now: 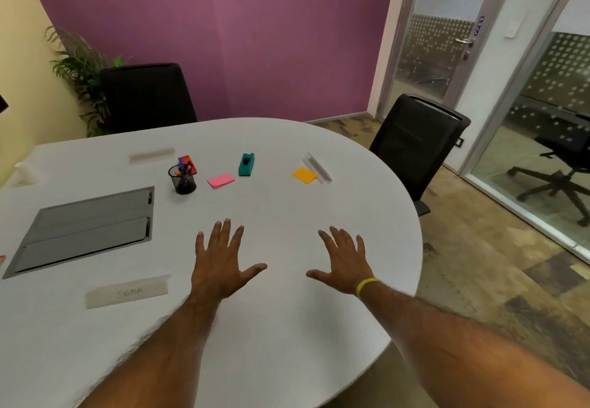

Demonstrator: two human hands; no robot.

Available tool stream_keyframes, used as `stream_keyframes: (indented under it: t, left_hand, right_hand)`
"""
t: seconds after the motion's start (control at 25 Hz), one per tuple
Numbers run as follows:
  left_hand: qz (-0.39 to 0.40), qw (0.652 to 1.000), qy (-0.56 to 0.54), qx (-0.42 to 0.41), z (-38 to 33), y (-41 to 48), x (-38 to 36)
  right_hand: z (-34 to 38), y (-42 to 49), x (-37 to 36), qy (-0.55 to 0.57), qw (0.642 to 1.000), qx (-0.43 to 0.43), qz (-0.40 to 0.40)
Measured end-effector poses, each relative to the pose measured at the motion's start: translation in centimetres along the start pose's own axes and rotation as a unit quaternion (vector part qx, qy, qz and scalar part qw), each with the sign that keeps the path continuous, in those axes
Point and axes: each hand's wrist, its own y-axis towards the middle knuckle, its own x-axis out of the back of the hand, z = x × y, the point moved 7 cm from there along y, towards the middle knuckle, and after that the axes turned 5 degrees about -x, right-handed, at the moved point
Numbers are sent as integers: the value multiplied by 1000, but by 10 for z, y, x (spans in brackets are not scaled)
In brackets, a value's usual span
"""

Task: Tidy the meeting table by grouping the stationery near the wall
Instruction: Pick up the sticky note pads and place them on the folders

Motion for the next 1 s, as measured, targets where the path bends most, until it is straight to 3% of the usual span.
stream_keyframes:
  t: [0.6, 1.0]
  left_hand:
    - [94, 991, -32, 85, 31, 181, -103]
    - [100, 977, -77, 173, 12, 279, -187]
  right_hand:
    - [-48, 257, -57, 11, 994, 45, 101]
    - [-72, 474, -87, 3, 997, 67, 24]
